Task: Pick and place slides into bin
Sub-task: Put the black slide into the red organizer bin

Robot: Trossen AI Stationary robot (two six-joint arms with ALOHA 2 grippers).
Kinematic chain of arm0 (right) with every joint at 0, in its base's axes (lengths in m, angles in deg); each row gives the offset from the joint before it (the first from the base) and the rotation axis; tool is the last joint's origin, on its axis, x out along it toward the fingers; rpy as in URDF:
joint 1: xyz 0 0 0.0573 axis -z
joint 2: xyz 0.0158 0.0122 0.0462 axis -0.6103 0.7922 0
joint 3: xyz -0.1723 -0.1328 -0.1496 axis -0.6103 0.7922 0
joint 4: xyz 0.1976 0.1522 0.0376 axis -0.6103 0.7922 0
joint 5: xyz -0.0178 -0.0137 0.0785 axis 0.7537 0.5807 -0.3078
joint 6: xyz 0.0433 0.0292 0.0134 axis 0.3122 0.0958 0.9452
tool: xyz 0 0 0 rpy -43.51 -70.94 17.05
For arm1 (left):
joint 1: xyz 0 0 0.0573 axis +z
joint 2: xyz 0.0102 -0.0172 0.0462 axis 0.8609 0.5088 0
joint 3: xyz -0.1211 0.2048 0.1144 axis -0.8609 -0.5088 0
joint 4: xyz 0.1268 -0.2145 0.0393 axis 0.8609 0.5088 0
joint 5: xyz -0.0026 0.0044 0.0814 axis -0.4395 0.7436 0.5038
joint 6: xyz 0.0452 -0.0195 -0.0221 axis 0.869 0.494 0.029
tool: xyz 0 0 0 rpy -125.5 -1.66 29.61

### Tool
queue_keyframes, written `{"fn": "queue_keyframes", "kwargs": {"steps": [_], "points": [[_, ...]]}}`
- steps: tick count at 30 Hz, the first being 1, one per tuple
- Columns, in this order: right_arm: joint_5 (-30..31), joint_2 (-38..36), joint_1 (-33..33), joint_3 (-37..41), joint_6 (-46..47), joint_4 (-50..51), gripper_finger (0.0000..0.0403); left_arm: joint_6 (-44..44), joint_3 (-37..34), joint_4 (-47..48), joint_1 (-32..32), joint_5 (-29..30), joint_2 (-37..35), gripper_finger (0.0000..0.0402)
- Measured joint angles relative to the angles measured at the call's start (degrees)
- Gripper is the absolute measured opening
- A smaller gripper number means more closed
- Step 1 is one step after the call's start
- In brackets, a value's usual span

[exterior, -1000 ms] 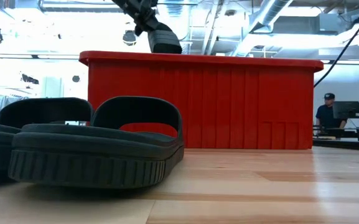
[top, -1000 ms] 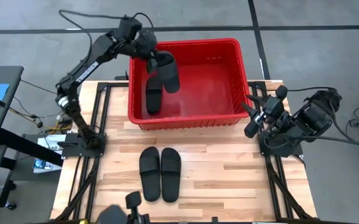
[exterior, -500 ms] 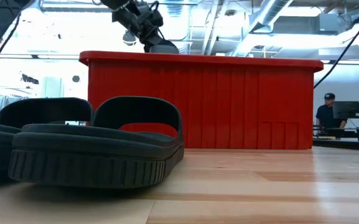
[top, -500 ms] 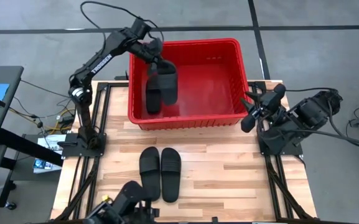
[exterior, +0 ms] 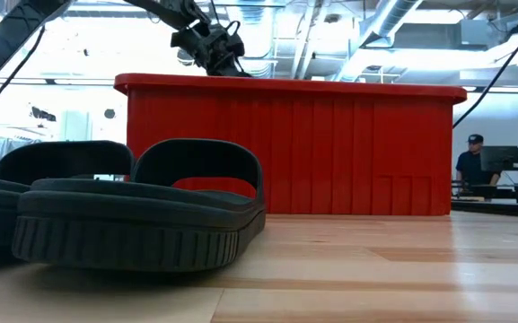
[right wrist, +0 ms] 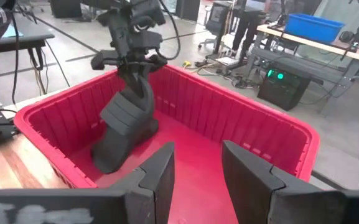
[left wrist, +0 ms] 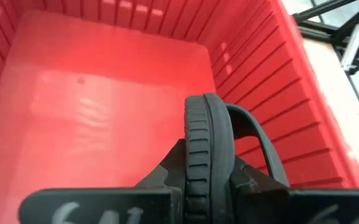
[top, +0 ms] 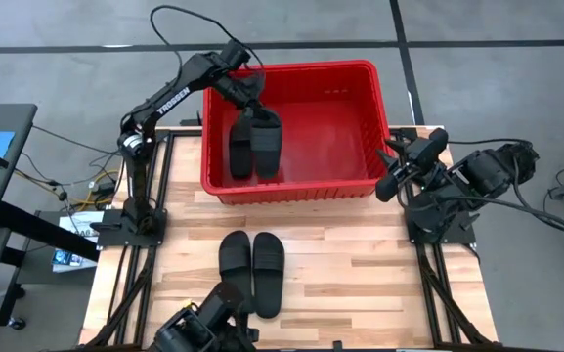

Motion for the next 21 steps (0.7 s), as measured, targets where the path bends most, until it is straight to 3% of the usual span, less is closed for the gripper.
{"fn": "queue_keyframes", "kwargs": {"steps": [12,21], "points": [[-0.03,0.0,-0.04,0.0,-0.03,0.01,0.0123,0.75,-1.63,-1.34,-0.61,-1.79,3.26,0.0021],[-0.11,0.0,0.27,0.0,-0.07,0.02,0.0123,-0.26,-10.09,-8.02,-0.22,-1.48,3.78,0.0021]]}}
